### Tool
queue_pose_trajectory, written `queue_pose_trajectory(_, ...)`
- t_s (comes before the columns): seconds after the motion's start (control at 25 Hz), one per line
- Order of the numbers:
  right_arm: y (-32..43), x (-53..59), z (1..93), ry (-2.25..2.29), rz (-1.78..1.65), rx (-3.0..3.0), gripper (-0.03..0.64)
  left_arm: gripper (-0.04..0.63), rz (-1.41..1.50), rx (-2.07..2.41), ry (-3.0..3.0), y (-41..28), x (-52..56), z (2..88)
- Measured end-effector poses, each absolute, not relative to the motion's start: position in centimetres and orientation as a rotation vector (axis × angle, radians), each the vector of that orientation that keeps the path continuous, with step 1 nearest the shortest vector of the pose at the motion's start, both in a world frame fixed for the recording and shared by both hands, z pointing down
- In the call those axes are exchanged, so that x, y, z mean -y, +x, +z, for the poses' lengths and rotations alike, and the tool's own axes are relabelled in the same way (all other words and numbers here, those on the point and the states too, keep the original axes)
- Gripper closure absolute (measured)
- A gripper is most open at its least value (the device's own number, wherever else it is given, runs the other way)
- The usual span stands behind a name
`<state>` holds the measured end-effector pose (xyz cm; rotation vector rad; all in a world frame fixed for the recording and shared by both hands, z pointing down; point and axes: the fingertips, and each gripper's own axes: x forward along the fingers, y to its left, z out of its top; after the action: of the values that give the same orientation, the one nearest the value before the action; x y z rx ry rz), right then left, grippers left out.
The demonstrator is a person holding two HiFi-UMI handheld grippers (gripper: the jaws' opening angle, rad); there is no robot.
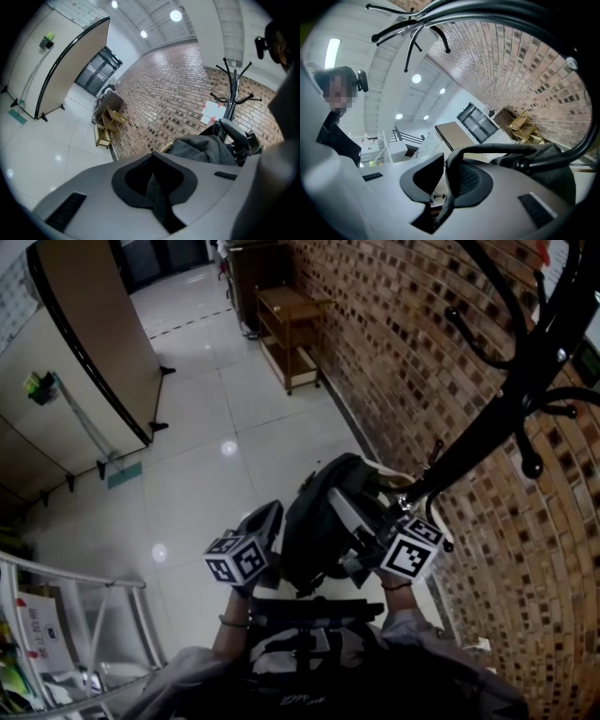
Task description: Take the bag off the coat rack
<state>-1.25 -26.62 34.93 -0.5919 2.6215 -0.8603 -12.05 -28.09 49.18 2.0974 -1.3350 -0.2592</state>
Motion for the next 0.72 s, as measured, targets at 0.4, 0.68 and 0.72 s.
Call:
queue_pose_trajectory(0.4, -3.8, 25.0, 39.5, -0.641, -0.995, -2.618, 0.569, 0.588, -0.341, 1.503, 1.954, -20.1, 26.5, 49.8)
queue_pose_trajectory(0.68, -3.5, 23.4, 43.8, -0.734, -1.13, -2.545, 0.569, 0.588, -0.292, 1.451, 1.99, -19.5, 25.6, 50.3)
queue_pose_trajectory(0.72, -3.4, 23.1, 44.2, -0.751, -1.138, -2.543, 0.569, 0.588, -0.282, 1.438, 1.999, -19.3, 25.6, 50.4)
